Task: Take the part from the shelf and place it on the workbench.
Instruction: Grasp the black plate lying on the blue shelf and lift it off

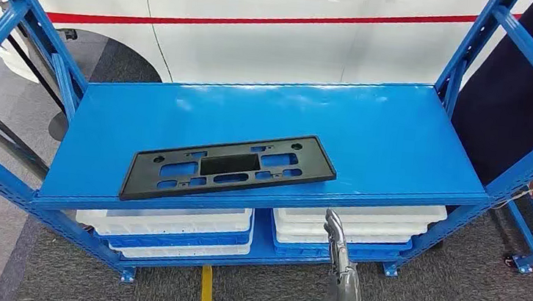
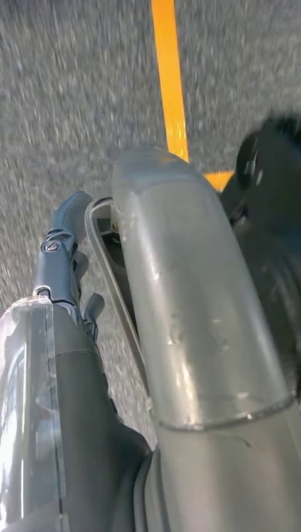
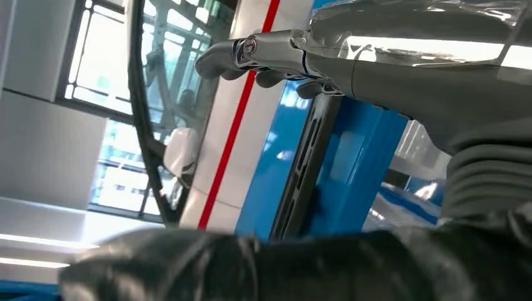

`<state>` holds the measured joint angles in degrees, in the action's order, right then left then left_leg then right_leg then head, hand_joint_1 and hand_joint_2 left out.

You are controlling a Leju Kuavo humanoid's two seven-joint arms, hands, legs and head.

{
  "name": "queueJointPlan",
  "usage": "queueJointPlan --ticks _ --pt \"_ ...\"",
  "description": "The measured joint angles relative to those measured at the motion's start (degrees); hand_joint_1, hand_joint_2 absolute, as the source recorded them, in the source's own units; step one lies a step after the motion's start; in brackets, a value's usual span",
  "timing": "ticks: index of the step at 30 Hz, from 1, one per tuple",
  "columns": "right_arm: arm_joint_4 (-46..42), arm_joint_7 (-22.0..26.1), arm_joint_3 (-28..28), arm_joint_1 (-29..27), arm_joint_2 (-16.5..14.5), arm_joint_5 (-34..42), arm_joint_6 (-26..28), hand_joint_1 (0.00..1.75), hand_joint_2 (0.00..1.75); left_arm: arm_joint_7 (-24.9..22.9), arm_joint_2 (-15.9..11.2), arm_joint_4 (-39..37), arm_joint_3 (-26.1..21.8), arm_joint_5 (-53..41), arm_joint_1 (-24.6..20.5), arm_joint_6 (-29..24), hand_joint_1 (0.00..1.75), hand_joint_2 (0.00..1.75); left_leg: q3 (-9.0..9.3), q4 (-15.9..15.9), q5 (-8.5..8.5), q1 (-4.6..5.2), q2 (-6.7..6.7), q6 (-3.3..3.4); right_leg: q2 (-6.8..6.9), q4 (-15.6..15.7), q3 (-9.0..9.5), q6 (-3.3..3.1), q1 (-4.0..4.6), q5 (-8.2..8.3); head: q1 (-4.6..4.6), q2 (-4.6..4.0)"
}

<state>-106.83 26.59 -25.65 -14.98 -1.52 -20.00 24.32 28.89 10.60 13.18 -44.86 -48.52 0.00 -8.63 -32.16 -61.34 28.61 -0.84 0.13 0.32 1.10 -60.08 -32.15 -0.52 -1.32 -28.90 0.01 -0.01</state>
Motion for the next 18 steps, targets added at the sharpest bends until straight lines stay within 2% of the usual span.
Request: queueJointPlan --ticks 2,4,6,7,8,10,11,12,13,15,16,17,18 --pt "0.02 -1.13 -0.3 0.02 0.04 -2.11 1.27 0.0 1.75 0.29 0.06 -0.01 -0.26 -0.09 -0.15 -0.02 0.0 0.0 0.3 1.12 0.01 0.31 -0.01 0.17 -0.05 -0.02 -0.06 0.35 0.09 0.01 0.0 -0.01" --pt "0.09 -3.39 -0.82 0.07 0.08 -6.86 3.98 0.0 1.75 0.61 0.21 -0.02 -0.8 -0.23 -0.33 -0.13 0.0 0.0 0.54 2.25 -0.03 0.7 0.02 0.45 -0.1 0.22 -0.02 1.07 0.09 0.16 0.0 0.0" --pt "0.4 -6.41 -1.05 0.25 0.01 -14.21 7.72 0.0 1.75 0.44 0.36 -0.02 -1.19 -0.51 -0.35 -0.34 0.0 0.0 0.93 2.96 -0.48 0.47 0.07 1.05 -0.18 0.23 0.09 1.77 0.09 -0.06 -0.02 0.0" --pt "0.77 -8.13 -1.02 0.45 -0.1 -18.84 9.95 0.0 1.75 0.24 0.4 -0.02 -1.31 -0.73 -0.33 -0.44 0.0 0.0 1.16 3.41 -0.77 0.35 0.04 1.46 -0.29 -0.76 -0.28 1.98 0.09 -0.88 -0.02 0.0" --pt "1.24 -9.59 -0.92 0.67 -0.25 -22.92 11.82 0.0 1.75 0.03 0.44 -0.02 -1.4 -0.95 -0.34 -0.51 0.0 0.0 1.36 3.78 -1.03 0.26 0.02 1.85 -0.42 -2.88 -1.23 2.09 0.11 -2.25 -0.03 0.0" --pt "2.37 -11.34 -0.72 0.98 -0.5 -27.71 13.9 0.0 1.75 -0.22 0.48 -0.02 -1.56 -1.22 -0.34 -0.54 0.0 0.0 1.28 3.84 -1.13 0.51 -0.01 2.29 -0.65 -9.68 -4.52 2.14 0.05 -5.62 -0.03 0.0" --pt "2.89 -11.82 -0.61 1.05 -0.58 -28.66 14.25 0.0 1.75 -0.3 0.49 -0.03 -1.62 -1.28 -0.34 -0.54 0.0 0.0 1.24 3.78 -1.08 0.68 0.05 2.4 -0.71 -12.66 -6.07 2.16 0.06 -6.52 -0.03 0.0" --pt "3.4 -12.26 -0.45 1.08 -0.67 -29.53 14.54 0.0 1.75 -0.38 0.49 -0.04 -1.66 -1.32 -0.33 -0.53 0.0 0.0 1.25 3.69 -1.02 0.84 0.12 2.48 -0.76 -14.01 -6.87 2.13 0.07 -6.36 -0.03 -0.01" --pt "3.86 -12.76 -0.2 1.11 -0.83 -30.86 14.83 0.0 1.75 -0.53 0.5 -0.05 -1.69 -1.44 -0.32 -0.52 0.0 0.0 1.29 3.59 -0.93 0.98 0.21 2.54 -0.8 -13.25 -6.67 2.0 0.1 -5.12 -0.03 -0.01" --pt "4.71 -13.27 1.02 1.16 -1.81 -35.55 15.21 0.0 1.75 -0.92 0.58 -0.07 -1.76 -2.05 -0.29 -0.52 0.0 0.0 1.42 3.3 -0.66 1.17 0.39 2.51 -0.9 -6.58 -3.73 1.38 0.32 -1.14 -0.03 -0.01" --pt "5.15 -12.87 2.25 1.18 -2.82 -38.88 15.27 0.0 1.75 -1.17 0.64 -0.09 -1.8 -2.56 -0.28 -0.52 0.0 0.0 1.39 3.1 -0.49 1.31 0.45 2.39 -0.94 -3.19 -2.19 1.06 0.51 0.2 -0.03 0.0" --pt "5.61 -11.82 4.25 1.21 -4.36 -42.81 15.31 0.0 1.75 -1.42 0.69 -0.11 -1.87 -3.11 -0.28 -0.51 0.0 0.0 1.3 2.94 -0.38 1.36 0.5 2.19 -0.97 -0.85 -1.18 0.81 0.72 0.92 -0.02 0.0" --pt "6.07 -10.38 6.8 1.3 -6.22 -46.83 15.34 0.0 1.75 -1.71 0.72 -0.14 -1.95 -3.67 -0.28 -0.5 0.0 0.0 1.2 2.86 -0.31 1.36 0.52 1.94 -1.0 0.23 -0.78 0.62 0.93 1.01 -0.03 0.0"
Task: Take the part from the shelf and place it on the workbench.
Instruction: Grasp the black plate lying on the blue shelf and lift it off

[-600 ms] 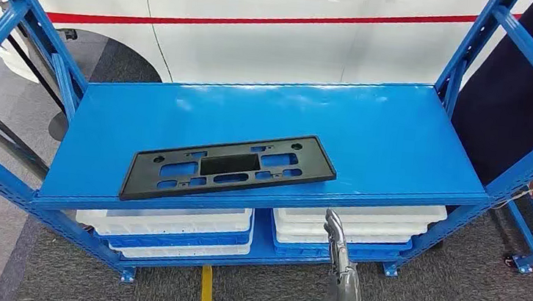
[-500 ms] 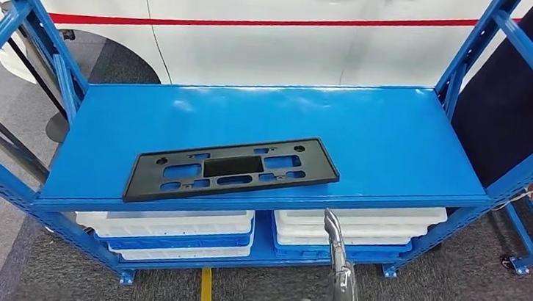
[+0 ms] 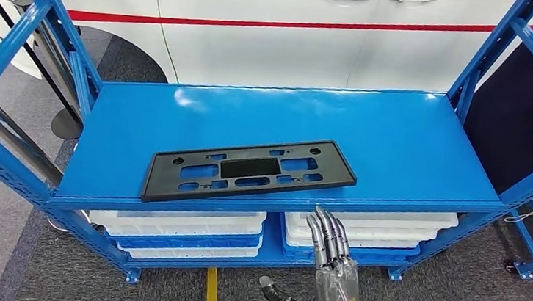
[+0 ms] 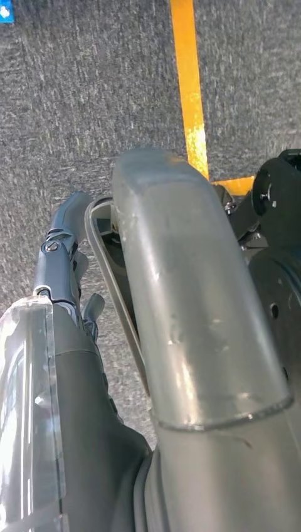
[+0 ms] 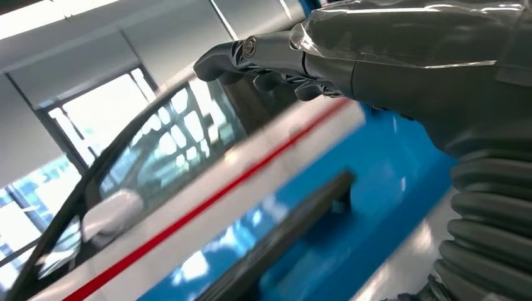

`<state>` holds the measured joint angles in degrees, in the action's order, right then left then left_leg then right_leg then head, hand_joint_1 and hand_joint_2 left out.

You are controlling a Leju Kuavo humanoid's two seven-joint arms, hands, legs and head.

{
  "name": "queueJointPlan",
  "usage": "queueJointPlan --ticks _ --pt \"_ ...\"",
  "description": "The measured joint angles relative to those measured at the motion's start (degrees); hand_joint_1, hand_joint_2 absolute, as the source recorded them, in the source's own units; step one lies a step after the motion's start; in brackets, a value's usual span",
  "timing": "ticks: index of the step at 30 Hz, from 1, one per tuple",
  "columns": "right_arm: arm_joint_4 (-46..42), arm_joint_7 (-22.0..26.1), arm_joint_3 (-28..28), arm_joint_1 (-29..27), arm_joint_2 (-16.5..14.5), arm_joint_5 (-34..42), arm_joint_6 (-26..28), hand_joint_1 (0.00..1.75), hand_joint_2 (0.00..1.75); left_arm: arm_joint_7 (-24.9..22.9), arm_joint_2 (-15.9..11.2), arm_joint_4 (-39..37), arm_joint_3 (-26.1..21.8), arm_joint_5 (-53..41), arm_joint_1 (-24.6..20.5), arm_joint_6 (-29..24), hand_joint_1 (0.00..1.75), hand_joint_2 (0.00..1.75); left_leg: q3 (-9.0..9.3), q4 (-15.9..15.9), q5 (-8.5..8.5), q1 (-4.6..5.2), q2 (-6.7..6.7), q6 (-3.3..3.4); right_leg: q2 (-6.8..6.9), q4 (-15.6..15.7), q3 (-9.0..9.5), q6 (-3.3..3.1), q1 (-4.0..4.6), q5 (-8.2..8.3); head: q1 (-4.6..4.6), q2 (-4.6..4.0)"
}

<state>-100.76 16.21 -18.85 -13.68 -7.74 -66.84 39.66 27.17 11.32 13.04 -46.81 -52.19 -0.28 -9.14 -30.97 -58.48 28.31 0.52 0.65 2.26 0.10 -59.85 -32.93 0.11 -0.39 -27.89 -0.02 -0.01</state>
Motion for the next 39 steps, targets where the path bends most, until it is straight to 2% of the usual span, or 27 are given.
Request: queueJointPlan --ticks 1,4,6,8,9,10,11,12,13,14,15,18,19,21,23,24,25,26,28,29,30,32,34,35,36,38,39 --pt "0.4 1.36 2.77 0.14 -1.87 -3.58 0.02 0.0 1.75 -0.25 0.02 -0.02 -0.06 -0.44 -0.01 0.01 0.0 0.0 -0.06 0.0 0.01 -0.01 0.01 -0.3 0.0 0.16 0.0 -0.08 0.14 0.01 0.01 0.01" --pt "1.82 3.11 10.23 1.42 -6.42 -10.26 0.07 0.0 1.75 -0.64 -0.19 -0.02 -0.15 -1.54 -0.01 0.2 0.0 0.0 -0.26 -0.83 0.81 -0.14 -0.09 -1.33 0.1 1.1 0.37 -0.83 -0.31 0.53 0.02 0.0" --pt "3.59 2.92 13.65 2.65 -8.37 -12.57 0.09 0.0 1.75 -0.97 -0.39 -0.03 -0.18 -2.46 0.0 0.47 0.0 0.0 -2.42 -5.68 3.67 -0.52 -0.19 -2.22 0.36 1.66 0.62 -1.27 -0.62 0.82 0.04 -0.01" --pt "5.42 2.14 15.6 3.2 -9.52 -15.01 0.12 0.0 1.75 -1.26 -0.45 -0.04 -0.25 -3.41 -0.03 0.75 0.0 0.0 -6.06 -12.98 6.86 -1.08 -0.24 -3.06 0.61 1.67 0.57 -1.38 -0.7 0.84 0.04 0.0" --pt "6.24 1.65 16.09 3.3 -9.88 -16.2 0.13 0.0 1.75 -1.3 -0.49 -0.04 -0.31 -3.79 -0.02 0.87 0.0 0.0 -7.21 -15.17 7.24 -1.38 -0.25 -3.41 0.7 1.63 0.56 -1.32 -0.77 0.79 0.04 0.01" --pt "6.97 1.19 16.39 3.39 -10.21 -17.29 0.14 0.0 1.75 -1.3 -0.54 -0.04 -0.37 -4.06 0.0 0.96 0.0 0.0 -7.38 -15.3 6.5 -1.65 -0.27 -3.71 0.74 1.54 0.57 -1.2 -0.92 0.72 0.04 0.01" --pt "7.61 0.86 16.6 3.49 -10.52 -18.05 0.15 0.0 1.75 -1.31 -0.6 -0.04 -0.43 -4.22 0.0 1.01 0.0 0.0 -6.36 -13.02 4.68 -1.92 -0.3 -4.0 0.72 1.38 0.62 -0.97 -1.13 0.58 0.04 0.0" --pt "8.07 0.68 16.76 3.59 -10.79 -18.41 0.16 0.0 1.75 -1.31 -0.67 -0.04 -0.49 -4.34 -0.03 1.03 0.0 0.0 -4.51 -9.04 2.46 -2.19 -0.37 -4.27 0.7 1.16 0.69 -0.65 -1.36 0.39 0.04 0.0" --pt "8.47 0.26 16.89 3.72 -11.02 -18.72 0.17 0.0 1.75 -1.33 -0.7 -0.06 -0.53 -4.45 -0.07 1.07 0.0 0.0 -2.72 -5.19 0.95 -2.26 -0.39 -4.45 0.68 0.9 0.72 -0.23 -1.46 0.18 0.07 0.0" --pt "8.88 -0.46 16.96 3.93 -11.17 -19.07 0.19 0.0 1.75 -1.36 -0.73 -0.08 -0.56 -4.6 -0.13 1.11 0.0 0.0 -1.37 -2.2 -0.06 -2.25 -0.35 -4.29 0.63 0.67 0.7 0.25 -1.48 0.03 0.05 0.0" --pt "9.28 -1.4 16.96 4.22 -11.25 -19.48 0.21 0.0 1.75 -1.39 -0.74 -0.1 -0.57 -4.74 -0.2 1.15 0.0 0.0 -0.74 -0.68 -0.29 -2.15 -0.3 -3.96 0.59 0.57 0.67 0.7 -1.39 -0.02 0.04 0.0" --pt "11.08 -4.52 16.39 5.38 -11.23 -20.49 0.23 0.0 1.75 -1.69 -0.87 -0.13 -0.59 -5.29 -0.33 1.18 0.0 0.0 -0.71 -0.25 -0.43 -1.82 -0.19 -2.33 0.47 0.82 0.73 1.89 -1.41 0.17 0.02 0.0" --pt "11.75 -5.24 16.08 5.79 -11.17 -20.61 0.23 0.0 1.75 -1.87 -0.93 -0.13 -0.6 -5.44 -0.39 1.17 0.0 0.0 -0.66 -0.05 -0.64 -1.82 -0.21 -1.78 0.45 0.34 0.55 2.13 -1.51 -0.29 0.01 -0.01" --pt "12.97 -6.17 15.47 6.58 -11.02 -20.68 0.24 0.0 1.75 -2.16 -1.01 -0.13 -0.6 -5.62 -0.59 1.16 0.0 0.0 -0.71 0.27 -1.01 -1.81 -0.26 -0.82 0.4 -3.88 -1.35 2.24 -1.54 -3.1 0.0 -0.01" --pt "14.14 -6.71 14.94 7.02 -10.82 -20.51 0.25 0.0 1.75 -2.26 -1.05 -0.13 -0.6 -5.75 -0.71 1.17 0.0 0.0 -0.91 0.26 -1.07 -1.47 -0.27 -0.34 0.29 -11.37 -4.96 2.1 -1.31 -6.66 0.0 -0.01" --pt "14.65 -6.94 14.67 7.12 -10.72 -20.3 0.25 0.0 1.75 -2.28 -1.08 -0.13 -0.6 -5.84 -0.72 1.19 0.0 0.0 -0.96 0.24 -1.07 -1.26 -0.25 -0.25 0.23 -14.13 -6.33 1.98 -1.16 -7.4 -0.01 -0.01" --pt "15.1 -7.11 14.35 7.21 -10.61 -20.01 0.25 0.0 1.75 -2.32 -1.11 -0.13 -0.6 -5.93 -0.71 1.2 0.0 0.0 -0.95 0.22 -1.05 -1.04 -0.23 -0.16 0.18 -14.99 -6.83 1.77 -1.01 -7.02 0.01 -0.01" --pt "15.44 -7.23 14.01 7.36 -10.51 -19.7 0.25 0.0 1.75 -2.38 -1.14 -0.13 -0.6 -6.0 -0.71 1.23 0.0 0.0 -0.87 0.21 -1.02 -0.83 -0.18 -0.1 0.15 -13.49 -6.18 1.42 -0.84 -5.53 0.01 -0.01" --pt "15.92 -7.3 13.41 7.83 -10.41 -19.28 0.25 0.0 1.75 -2.54 -1.17 -0.15 -0.61 -6.09 -0.72 1.3 0.0 0.0 -0.62 0.2 -0.9 -0.47 -0.1 -0.07 0.03 -6.12 -2.68 0.33 -0.32 -1.67 0.02 -0.01" --pt "16.11 -7.31 13.16 8.09 -10.39 -19.17 0.26 0.0 1.75 -2.61 -1.17 -0.17 -0.61 -6.14 -0.77 1.33 0.0 0.0 -0.59 0.13 -0.82 -0.31 -0.06 -0.16 0.0 -2.7 -1.14 -0.1 -0.07 -0.42 0.01 0.0" --pt "16.28 -7.31 12.94 8.3 -10.38 -19.1 0.27 0.0 1.75 -2.68 -1.19 -0.2 -0.62 -6.19 -0.82 1.35 0.0 0.0 -0.64 0.09 -0.78 -0.25 -0.05 -0.32 -0.03 -0.56 -0.22 -0.4 0.17 0.14 0.01 0.0" --pt "16.56 -7.2 12.58 8.55 -10.37 -18.82 0.29 0.0 1.75 -2.91 -1.24 -0.23 -0.63 -6.23 -0.91 1.51 0.0 0.0 -0.76 0.13 -0.76 -0.29 -0.06 -0.83 -0.02 0.53 0.02 -0.54 0.44 0.25 0.0 0.0" --pt "16.71 -6.7 12.26 8.76 -10.38 -18.3 0.31 0.0 1.75 -3.19 -1.39 -0.24 -0.66 -6.24 -0.99 1.97 0.0 0.0 -0.85 -0.19 -0.33 -0.35 -0.15 -1.45 0.02 1.17 0.35 -0.93 0.07 0.52 0.01 -0.01" --pt "16.75 -6.32 12.09 8.92 -10.41 -18.05 0.31 0.0 1.75 -3.27 -1.45 -0.24 -0.67 -6.29 -1.03 2.32 0.0 0.0 -1.29 -1.32 0.47 -0.38 -0.2 -1.74 0.09 1.57 0.59 -1.2 -0.18 0.67 0.02 -0.01" --pt "16.81 -5.92 11.91 9.09 -10.44 -17.85 0.32 0.0 1.75 -3.32 -1.53 -0.23 -0.68 -6.34 -1.05 2.71 0.0 0.0 -2.4 -3.77 1.89 -0.47 -0.25 -2.05 0.2 1.9 0.81 -1.43 -0.42 0.77 0.03 -0.01" --pt "17.03 -5.31 11.6 9.32 -10.49 -17.47 0.32 0.0 1.75 -3.34 -1.61 -0.24 -0.69 -6.5 -1.05 3.43 0.0 0.0 -6.11 -11.24 5.23 -0.86 -0.28 -2.61 0.42 1.99 0.91 -1.65 -0.42 0.73 0.03 -0.01" --pt "17.18 -5.09 11.46 9.37 -10.49 -17.27 0.32 0.0 1.75 -3.36 -1.64 -0.25 -0.69 -6.55 -1.03 3.69 0.0 0.0 -7.92 -14.56 6.19 -1.07 -0.29 -2.86 0.49 1.98 0.94 -1.63 -0.42 0.65 0.03 -0.01"
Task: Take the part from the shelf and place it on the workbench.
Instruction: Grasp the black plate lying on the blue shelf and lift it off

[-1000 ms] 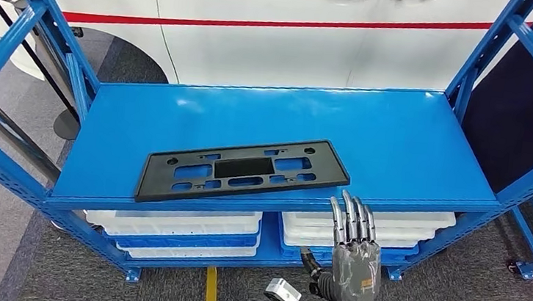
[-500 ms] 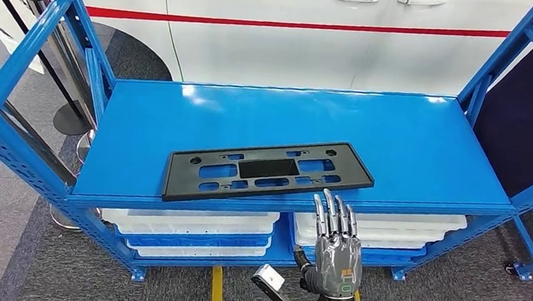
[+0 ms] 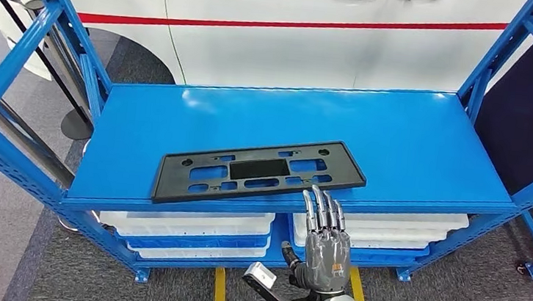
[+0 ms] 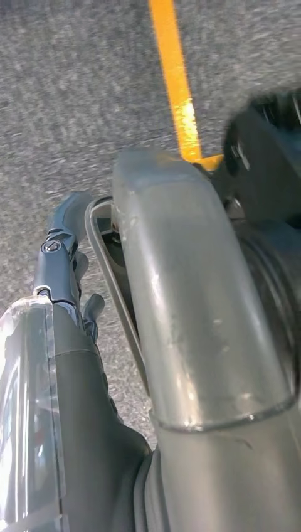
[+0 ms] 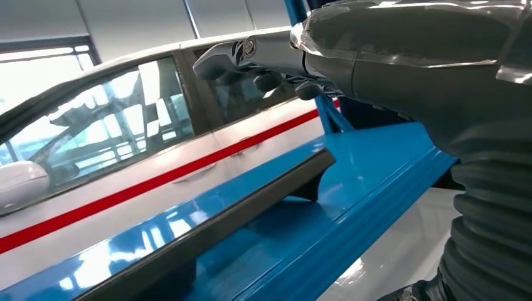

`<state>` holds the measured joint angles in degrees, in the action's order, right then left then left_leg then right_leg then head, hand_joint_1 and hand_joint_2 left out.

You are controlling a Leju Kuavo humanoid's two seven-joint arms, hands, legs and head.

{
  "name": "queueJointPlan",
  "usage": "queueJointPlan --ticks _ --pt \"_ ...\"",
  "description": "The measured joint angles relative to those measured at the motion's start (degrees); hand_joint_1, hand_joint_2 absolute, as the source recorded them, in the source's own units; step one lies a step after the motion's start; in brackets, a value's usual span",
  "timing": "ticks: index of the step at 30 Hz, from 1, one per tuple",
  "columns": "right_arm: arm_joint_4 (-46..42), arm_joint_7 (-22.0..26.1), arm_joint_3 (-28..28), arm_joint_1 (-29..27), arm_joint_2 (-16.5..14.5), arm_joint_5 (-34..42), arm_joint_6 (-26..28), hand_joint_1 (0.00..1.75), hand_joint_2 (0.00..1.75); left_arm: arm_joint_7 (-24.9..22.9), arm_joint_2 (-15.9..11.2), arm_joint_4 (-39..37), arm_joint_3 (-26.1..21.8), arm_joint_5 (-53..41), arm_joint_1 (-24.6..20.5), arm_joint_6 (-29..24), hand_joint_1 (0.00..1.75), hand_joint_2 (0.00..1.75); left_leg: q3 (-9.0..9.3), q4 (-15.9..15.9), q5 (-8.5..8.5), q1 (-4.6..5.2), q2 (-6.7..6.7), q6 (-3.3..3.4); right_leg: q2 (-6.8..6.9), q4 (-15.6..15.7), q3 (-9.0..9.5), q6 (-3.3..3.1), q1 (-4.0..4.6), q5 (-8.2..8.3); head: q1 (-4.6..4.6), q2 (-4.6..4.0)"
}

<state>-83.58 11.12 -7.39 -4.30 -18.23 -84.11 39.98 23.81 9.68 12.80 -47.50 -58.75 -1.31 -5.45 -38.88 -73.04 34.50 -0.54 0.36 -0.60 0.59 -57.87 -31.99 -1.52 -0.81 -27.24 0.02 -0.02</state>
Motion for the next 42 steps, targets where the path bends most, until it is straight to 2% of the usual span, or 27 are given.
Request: queueJointPlan --ticks 1,2,4,6,9,11,12,14,15,16,17,18,20,21,23,25,27,28,30,31,32,33,35,36,37,39,42 --pt "0.16 0.17 -0.13 0.04 0.0 0.17 0.0 0.0 1.75 -0.03 -0.04 -0.01 0.0 -0.05 0.03 0.18 0.0 0.0 -0.94 -1.45 -0.15 -0.17 -0.01 -0.18 0.04 -0.01 0.08 0.07 -0.01 -0.11 0.01 0.0" --pt "0.32 0.34 -0.24 0.08 0.0 0.31 0.0 0.0 1.75 -0.07 -0.09 -0.01 0.0 -0.09 0.06 0.3 0.0 0.0 -0.73 -0.61 -1.42 -0.31 -0.02 -0.28 0.04 -0.04 0.25 0.21 -0.04 -0.25 0.01 0.0" --pt "0.54 0.62 -0.44 0.14 0.0 0.49 0.0 0.0 1.75 -0.21 -0.2 -0.01 0.0 -0.2 0.06 0.42 0.0 0.0 2.59 6.78 -5.61 -0.49 -0.13 -0.21 0.03 -0.12 0.78 0.66 -0.13 -0.68 0.01 -0.01" --pt "0.68 0.79 -0.58 0.23 0.0 0.71 0.01 0.0 1.75 -0.38 -0.26 -0.01 0.0 -0.31 -0.01 0.46 0.0 0.0 5.69 13.34 -7.68 -0.29 -0.24 0.28 0.05 -0.29 1.1 1.35 -0.01 -1.15 0.0 0.0" --pt "0.85 0.89 -0.66 0.31 0.01 0.85 0.02 0.0 1.75 -0.62 -0.27 -0.02 -0.01 -0.51 0.01 0.51 0.0 0.0 6.47 14.92 -7.46 -0.03 -0.1 1.45 0.04 -0.59 1.31 2.47 0.11 -1.02 -0.01 0.0" --pt "0.92 0.9 -0.67 0.35 0.03 0.85 0.03 0.0 1.75 -0.78 -0.29 -0.02 -0.02 -0.66 0.13 0.52 0.0 0.0 7.19 15.37 -7.41 -0.12 -0.03 2.27 -0.04 -2.44 0.87 3.03 -0.03 -1.65 -0.03 0.01" --pt "0.96 0.88 -0.68 0.4 0.04 0.83 0.03 0.0 1.75 -0.83 -0.31 -0.02 -0.02 -0.74 0.13 0.53 0.0 0.0 7.62 15.51 -7.37 -0.13 -0.01 2.62 -0.1 -4.55 -0.13 3.19 -0.07 -2.82 -0.04 0.0" --pt "1.16 0.74 -0.67 0.46 0.11 0.75 0.04 0.0 1.75 -0.93 -0.31 -0.02 -0.02 -0.9 0.05 0.55 0.0 0.0 7.91 15.55 -7.14 0.02 -0.01 3.12 -0.25 -11.32 -4.04 3.35 -0.05 -6.11 -0.04 0.0" --pt "1.31 0.61 -0.67 0.47 0.15 0.67 0.04 0.0 1.75 -1.02 -0.31 -0.03 -0.02 -0.98 0.02 0.56 0.0 0.0 7.99 15.53 -6.98 0.15 0.01 3.27 -0.3 -14.5 -6.18 3.37 -0.02 -7.26 -0.03 0.0" --pt "1.49 0.48 -0.67 0.47 0.18 0.54 0.04 0.0 1.75 -1.1 -0.31 -0.03 -0.02 -1.03 0.04 0.57 0.0 0.0 8.16 15.51 -6.77 0.29 0.03 3.36 -0.33 -16.38 -7.74 3.29 0.0 -7.5 -0.03 0.0" --pt "1.68 0.38 -0.67 0.47 0.19 0.4 0.04 0.0 1.75 -1.17 -0.31 -0.03 -0.02 -1.09 0.06 0.58 0.0 0.0 8.45 15.49 -6.51 0.43 0.06 3.4 -0.34 -16.25 -8.31 3.09 0.05 -6.52 -0.03 0.0" --pt "1.83 0.29 -0.68 0.48 0.2 0.27 0.04 0.0 1.75 -1.25 -0.31 -0.03 -0.02 -1.14 0.09 0.58 0.0 0.0 8.88 15.48 -6.19 0.57 0.1 3.39 -0.35 -14.09 -7.82 2.75 0.16 -4.41 -0.03 0.0" --pt "2.11 -0.1 -0.76 0.56 0.22 0.06 0.04 0.0 1.75 -1.32 -0.26 -0.09 -0.02 -1.33 0.13 0.56 0.0 0.0 9.91 15.5 -5.44 0.8 0.17 3.24 -0.38 -7.01 -5.25 1.65 0.6 0.38 -0.01 0.0" --pt "2.22 -0.39 -0.86 0.65 0.26 -0.01 0.04 0.0 1.75 -1.33 -0.22 -0.14 -0.02 -1.46 0.1 0.53 0.0 0.0 10.18 15.49 -5.13 0.83 0.21 3.05 -0.4 -4.1 -4.29 1.1 0.93 1.15 -0.06 0.0" --pt "2.38 -0.94 -1.09 0.78 0.32 -0.08 0.05 0.0 1.75 -1.39 -0.16 -0.25 -0.02 -1.76 -0.03 0.45 0.0 0.0 10.33 15.3 -4.75 0.84 0.18 2.38 -0.51 -1.78 -3.57 0.28 1.4 0.99 -0.19 -0.01" --pt "2.46 -1.25 -1.32 0.8 0.32 -0.11 0.07 0.0 1.75 -1.43 -0.27 -0.25 -0.02 -1.97 -0.12 0.42 0.0 0.0 10.7 14.56 -4.52 0.86 0.08 1.68 -0.66 -0.97 -2.58 -0.07 1.15 1.27 -0.31 -0.01" --pt "2.5 -1.52 -1.62 0.9 0.32 -0.13 0.07 0.0 1.75 -1.43 -0.38 -0.25 -0.02 -2.06 -0.13 0.43 0.0 0.0 10.05 11.81 -3.33 0.78 0.02 1.07 -0.63 -0.44 -1.29 -0.38 0.66 1.07 -0.28 -0.01" --pt "2.52 -1.61 -1.79 0.94 0.33 -0.13 0.07 0.0 1.75 -1.44 -0.43 -0.25 -0.02 -2.09 -0.17 0.43 0.0 0.0 8.56 9.02 -1.94 0.59 -0.01 0.77 -0.55 -0.28 -0.86 -0.53 0.57 0.86 -0.26 0.0" --pt "2.62 -1.67 -1.99 0.99 0.33 -0.09 0.08 0.0 1.75 -1.44 -0.46 -0.25 -0.02 -2.13 -0.17 0.44 0.0 0.0 4.29 2.24 1.01 0.18 -0.01 0.22 -0.52 -0.28 -0.37 -0.71 0.55 0.26 -0.23 0.01" --pt "2.69 -1.69 -2.02 0.97 0.33 -0.07 0.07 0.0 1.75 -1.45 -0.49 -0.25 -0.02 -2.17 -0.1 0.44 0.0 0.0 2.47 -0.05 1.62 -0.05 -0.02 -0.03 -0.54 -0.33 -0.08 -0.66 0.53 -0.06 -0.24 0.01" --pt "2.77 -1.72 -2.03 0.96 0.33 -0.04 0.08 0.0 1.75 -1.46 -0.53 -0.25 -0.02 -2.22 0.0 0.44 0.0 0.0 1.53 -0.45 0.99 -0.26 -0.02 -0.28 -0.61 -0.4 0.3 -0.55 0.47 -0.4 -0.23 0.01" --pt "2.84 -1.77 -2.05 0.95 0.33 0.0 0.08 0.0 1.75 -1.48 -0.58 -0.25 -0.02 -2.29 0.08 0.44 0.0 0.0 1.58 1.27 -0.95 -0.46 -0.03 -0.51 -0.68 -0.5 0.78 -0.37 0.38 -0.79 -0.23 0.0" --pt "2.93 -1.87 -2.13 0.96 0.34 0.06 0.08 0.0 1.75 -1.5 -0.69 -0.26 -0.02 -2.36 0.16 0.44 0.0 0.0 3.45 8.25 -6.25 -0.69 -0.1 -0.64 -0.74 -0.66 1.75 0.19 0.19 -1.69 -0.24 -0.01" --pt "3.0 -1.91 -2.17 1.0 0.37 0.09 0.08 0.0 1.75 -1.5 -0.71 -0.28 -0.02 -2.39 0.14 0.44 0.0 0.0 4.08 11.31 -7.43 -0.58 -0.16 -0.55 -0.72 -0.79 1.99 0.53 0.15 -2.07 -0.23 -0.01" --pt "3.07 -1.95 -2.21 1.02 0.4 0.1 0.1 0.0 1.75 -1.51 -0.72 -0.31 -0.02 -2.41 0.1 0.44 0.0 0.0 4.39 12.98 -8.12 -0.44 -0.22 -0.25 -0.68 -0.9 2.03 0.9 0.17 -2.4 -0.23 0.0" --pt "3.21 -2.03 -2.27 1.09 0.46 0.11 0.15 0.0 1.75 -1.52 -0.74 -0.34 -0.02 -2.44 0.08 0.43 0.0 0.0 4.31 13.56 -7.76 -0.12 -0.22 0.52 -0.63 -1.0 2.02 1.6 0.27 -2.82 -0.22 0.01" --pt "3.29 -2.8 -2.42 1.29 0.56 -0.14 0.19 0.0 1.75 -1.6 -0.76 -0.34 -0.02 -2.81 0.22 0.36 0.0 0.0 4.96 14.0 -8.26 -0.45 -0.22 1.65 -0.62 -2.64 1.62 2.49 0.21 -4.45 -0.24 0.01"
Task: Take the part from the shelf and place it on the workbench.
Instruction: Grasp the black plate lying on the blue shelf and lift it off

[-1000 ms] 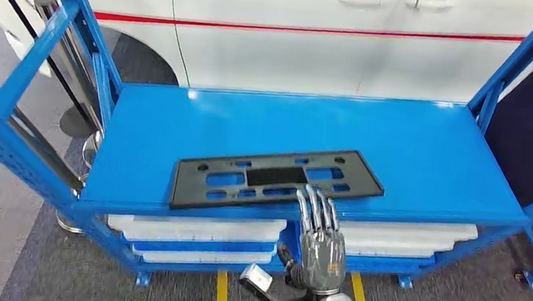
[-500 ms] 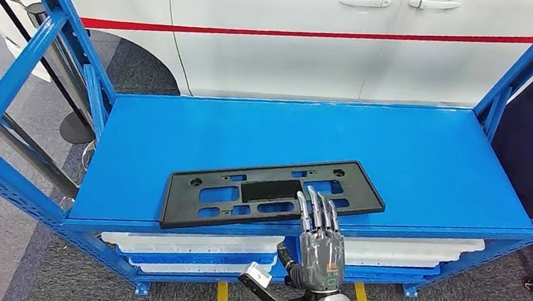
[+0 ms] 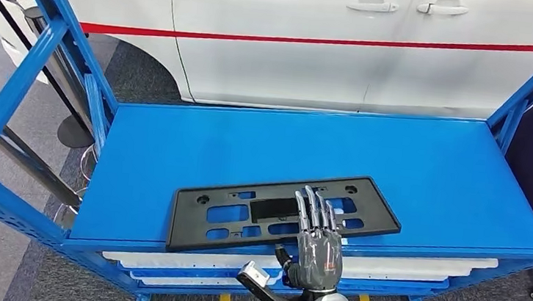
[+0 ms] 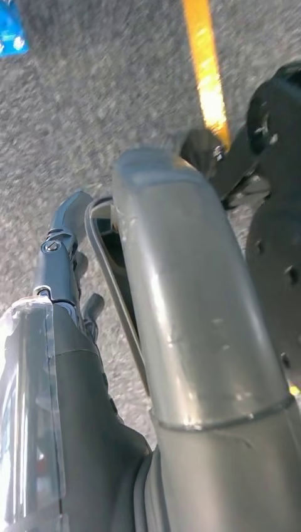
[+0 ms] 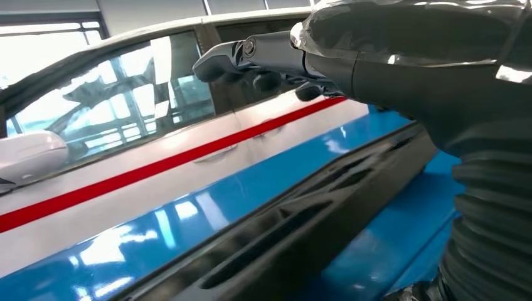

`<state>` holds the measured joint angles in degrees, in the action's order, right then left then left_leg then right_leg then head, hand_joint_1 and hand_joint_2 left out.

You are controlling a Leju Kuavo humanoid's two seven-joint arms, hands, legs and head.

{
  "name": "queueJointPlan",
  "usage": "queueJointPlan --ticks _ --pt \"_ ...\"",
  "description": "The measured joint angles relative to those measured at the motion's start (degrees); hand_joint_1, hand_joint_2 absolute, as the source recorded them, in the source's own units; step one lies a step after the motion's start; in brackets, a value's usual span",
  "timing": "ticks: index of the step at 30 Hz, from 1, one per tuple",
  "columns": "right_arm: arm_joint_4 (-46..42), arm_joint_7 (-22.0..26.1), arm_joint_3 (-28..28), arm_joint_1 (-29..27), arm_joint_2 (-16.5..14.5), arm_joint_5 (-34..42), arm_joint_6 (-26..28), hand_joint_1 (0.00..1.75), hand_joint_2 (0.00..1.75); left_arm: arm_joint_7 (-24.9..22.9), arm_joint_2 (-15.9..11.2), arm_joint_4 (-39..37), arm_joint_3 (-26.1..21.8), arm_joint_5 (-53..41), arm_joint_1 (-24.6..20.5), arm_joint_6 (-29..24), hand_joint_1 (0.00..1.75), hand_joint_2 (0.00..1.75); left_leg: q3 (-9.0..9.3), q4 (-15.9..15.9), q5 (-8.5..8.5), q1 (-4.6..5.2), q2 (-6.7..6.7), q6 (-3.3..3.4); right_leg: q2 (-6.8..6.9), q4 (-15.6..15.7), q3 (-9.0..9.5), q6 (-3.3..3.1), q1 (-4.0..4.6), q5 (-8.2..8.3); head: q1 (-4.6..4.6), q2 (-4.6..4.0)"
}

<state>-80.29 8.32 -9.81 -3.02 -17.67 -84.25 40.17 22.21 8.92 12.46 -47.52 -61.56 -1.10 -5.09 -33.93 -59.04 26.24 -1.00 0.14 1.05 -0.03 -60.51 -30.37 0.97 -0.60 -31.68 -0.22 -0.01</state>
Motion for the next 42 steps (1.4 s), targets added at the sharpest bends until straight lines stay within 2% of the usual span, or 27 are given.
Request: queueJointPlan --ticks 1,3,4,5,6,8,9,10,12,15,16,18,19,20,21,23,25,26,30,32,34,35,36,37,39,40,42 --pt "0.04 -0.42 -0.09 0.07 0.07 -0.21 0.01 0.0 1.75 -0.08 0.0 0.0 0.0 -0.2 -0.07 -0.05 0.0 0.0 0.19 0.21 0.01 -0.11 -0.02 0.32 0.0 -2.37 -1.13 0.21 -0.07 -1.33 -0.01 0.0" --pt "0.24 -1.06 -0.26 0.1 0.24 -0.67 0.01 0.0 1.75 -0.21 -0.01 0.0 0.0 -0.44 -0.2 -0.13 0.0 0.0 0.39 0.25 0.29 -0.06 0.0 0.79 0.0 -9.66 -5.17 0.42 -0.14 -4.35 -0.02 0.0" --pt "0.38 -1.26 -0.33 0.07 0.33 -0.84 0.01 0.0 1.75 -0.25 -0.02 0.0 0.0 -0.49 -0.22 -0.14 0.0 0.0 0.54 0.24 0.45 -0.04 0.01 0.89 0.01 -12.73 -7.14 0.49 -0.15 -5.04 -0.02 0.01" --pt "0.54 -1.38 -0.4 0.04 0.41 -0.92 0.01 0.0 1.75 -0.27 -0.03 0.0 0.0 -0.5 -0.21 -0.14 0.0 0.0 0.77 0.24 0.65 -0.03 0.03 0.93 0.01 -14.12 -8.37 0.5 -0.16 -4.61 -0.02 0.0" --pt "0.66 -1.46 -0.47 0.04 0.47 -0.95 0.01 0.0 1.75 -0.28 -0.05 0.0 0.0 -0.5 -0.19 -0.15 0.0 0.0 1.12 0.24 0.89 -0.03 0.08 0.89 0.01 -13.17 -8.46 0.43 -0.16 -2.92 -0.03 -0.01" --pt "0.81 -1.74 -0.59 0.08 0.55 -1.08 0.01 0.0 1.75 -0.32 -0.06 -0.01 0.0 -0.55 -0.16 -0.17 0.0 0.0 1.94 0.24 1.47 -0.03 0.19 0.58 0.0 -6.38 -6.03 0.03 -0.13 1.99 -0.03 -0.01" --pt "0.87 -2.21 -0.67 0.12 0.6 -1.42 0.01 0.0 1.75 -0.36 -0.06 -0.01 0.0 -0.66 -0.19 -0.2 0.0 0.0 2.23 0.15 1.76 0.08 0.26 0.29 -0.01 -2.98 -4.65 -0.17 0.0 3.64 -0.03 0.0" --pt "0.95 -3.19 -0.89 0.22 0.71 -2.07 0.01 0.0 1.75 -0.45 -0.07 -0.02 0.0 -0.85 -0.21 -0.23 0.0 0.0 2.34 0.11 1.94 0.16 0.31 -0.02 -0.03 -0.77 -3.78 -0.38 0.13 4.38 -0.02 0.0" --pt "1.26 -7.16 -1.9 0.7 1.32 -3.93 0.01 0.0 1.75 -0.71 -0.1 -0.02 0.0 -1.44 -0.28 -0.27 0.0 0.0 2.37 0.17 2.07 0.32 0.32 -0.64 -0.18 0.45 -3.44 -0.7 0.4 4.21 -0.01 -0.01" --pt "2.54 -16.76 -5.88 2.95 4.38 -5.49 0.01 0.0 1.75 -0.94 -0.33 -0.02 0.0 -2.45 -0.43 -0.28 0.0 0.0 2.08 -0.9 3.12 0.17 0.22 -1.45 -0.25 1.26 -3.01 -1.6 0.08 4.4 0.02 0.0" --pt "3.21 -19.83 -7.75 4.06 5.78 -5.64 0.01 0.0 1.75 -0.97 -0.44 -0.02 0.0 -2.77 -0.47 -0.27 0.0 0.0 1.15 -3.04 4.4 0.12 0.2 -1.67 -0.19 1.5 -2.81 -1.91 -0.05 4.49 0.02 0.0" --pt "4.9 -24.45 -11.64 6.3 8.58 -5.84 0.01 0.0 1.75 -1.04 -0.59 -0.02 0.0 -3.31 -0.46 -0.17 0.0 0.0 -2.32 -10.13 7.7 0.05 0.18 -2.0 -0.07 1.58 -2.68 -2.28 -0.01 4.48 0.02 0.01" --pt "5.86 -26.15 -13.47 7.35 9.96 -5.88 0.05 0.0 1.75 -1.08 -0.65 -0.02 0.0 -3.58 -0.44 -0.11 0.0 0.0 -4.09 -13.49 8.76 0.03 0.17 -2.11 -0.04 1.57 -2.66 -2.36 0.06 4.46 0.02 0.01" --pt "6.79 -27.43 -15.15 8.3 11.28 -5.91 0.1 0.0 1.75 -1.13 -0.72 -0.02 0.0 -3.81 -0.4 -0.06 0.0 0.0 -5.12 -15.25 8.79 0.03 0.17 -2.13 -0.02 1.57 -2.6 -2.39 0.13 4.43 0.02 0.0" --pt "7.6 -28.27 -16.54 9.18 12.41 -5.91 0.15 0.0 1.75 -1.15 -0.78 -0.02 0.0 -4.04 -0.36 -0.03 0.0 0.0 -5.16 -14.94 7.77 0.04 0.17 -2.04 -0.03 1.56 -2.51 -2.41 0.2 4.4 0.02 0.0" --pt "8.82 -28.97 -18.61 10.58 14.11 -5.91 0.19 0.72 1.75 -1.2 -0.97 -0.02 0.0 -4.34 -0.33 -0.02 0.0 0.0 -2.28 -8.45 3.64 0.19 0.17 -1.43 -0.1 1.56 -2.17 -2.36 0.34 4.32 0.02 -0.01" --pt "9.67 -28.2 -19.54 11.29 15.1 -5.91 -0.24 1.53 1.75 -1.23 -1.25 -0.02 0.0 -4.54 -0.44 -0.02 0.0 0.0 0.88 -1.64 1.2 0.54 0.13 -0.58 -0.12 1.5 -1.98 -2.01 0.56 4.17 0.02 -0.01" --pt "9.97 -27.23 -19.58 11.38 15.38 -5.91 -0.71 1.61 1.75 -1.24 -1.36 -0.02 0.0 -4.67 -0.49 0.0 0.0 0.0 1.63 0.04 0.93 0.74 0.12 -0.28 -0.12 1.5 -1.96 -1.73 0.57 4.13 0.01 0.0" --pt "10.61 -22.74 -18.14 11.09 15.69 -5.9 -2.5 1.6 1.75 -1.16 -1.42 -0.02 0.0 -5.2 -0.39 0.13 0.0 0.0 2.32 1.68 0.29 0.59 -0.1 0.63 -0.15 1.05 -1.97 -0.46 0.46 3.62 -0.02 0.0" --pt "10.96 -22.03 -17.35 10.8 15.78 -5.89 -2.75 1.61 1.75 -1.09 -1.42 -0.02 -0.01 -5.36 -0.41 0.16 0.0 0.0 2.53 2.4 -0.33 0.25 -0.3 1.16 -0.14 -3.51 -4.03 0.07 0.31 0.63 -0.06 0.0" --pt "11.33 -21.68 -16.8 10.4 15.81 -5.9 -2.86 1.61 1.75 -1.05 -1.44 -0.02 -0.02 -5.45 -0.42 0.18 0.0 0.0 2.28 2.44 -0.46 0.23 -0.32 1.36 -0.12 -10.52 -7.44 0.54 -0.01 -2.8 -0.08 0.0" --pt "11.47 -21.56 -16.59 10.2 15.81 -5.9 -2.86 1.61 1.75 -1.04 -1.44 -0.02 -0.02 -5.46 -0.4 0.18 0.0 0.0 2.22 2.39 -0.45 0.22 -0.33 1.34 -0.1 -12.63 -8.46 0.76 -0.21 -3.24 -0.09 0.0" --pt "11.58 -21.46 -16.46 10.07 15.81 -5.91 -2.86 1.61 1.75 -1.04 -1.44 -0.02 -0.02 -5.46 -0.39 0.2 0.0 0.0 2.22 2.34 -0.43 0.2 -0.33 1.29 -0.07 -12.77 -8.52 0.94 -0.4 -2.59 -0.09 0.01" --pt "11.68 -21.41 -16.37 10.0 15.81 -5.92 -2.86 1.61 1.75 -1.04 -1.42 -0.02 -0.02 -5.46 -0.38 0.22 0.0 0.0 2.26 2.24 -0.36 0.15 -0.32 1.19 -0.03 -10.73 -7.5 1.07 -0.6 -0.95 -0.09 0.0" --pt "11.79 -21.31 -16.27 10.01 15.81 -5.93 -2.86 1.61 1.75 -1.03 -1.35 -0.02 -0.02 -5.46 -0.38 0.26 0.0 0.0 2.32 1.88 -0.11 0.08 -0.24 0.73 0.01 -3.23 -3.78 1.09 -0.79 2.69 -0.08 -0.01" --pt "11.82 -21.29 -16.25 10.05 15.79 -5.94 -2.85 1.61 1.75 -1.03 -1.32 -0.02 -0.02 -5.46 -0.39 0.26 0.0 0.0 2.29 1.63 0.06 0.11 -0.17 0.38 -0.04 -0.2 -2.36 0.88 -0.72 3.74 -0.08 -0.01" --pt "11.83 -21.24 -16.25 10.09 15.73 -5.97 -2.84 1.6 1.75 -1.01 -1.31 -0.02 -0.02 -5.46 -0.46 0.26 0.0 0.0 2.21 1.41 0.18 0.2 -0.04 -0.41 -0.14 1.93 -1.5 0.25 -0.36 3.97 -0.07 0.0"
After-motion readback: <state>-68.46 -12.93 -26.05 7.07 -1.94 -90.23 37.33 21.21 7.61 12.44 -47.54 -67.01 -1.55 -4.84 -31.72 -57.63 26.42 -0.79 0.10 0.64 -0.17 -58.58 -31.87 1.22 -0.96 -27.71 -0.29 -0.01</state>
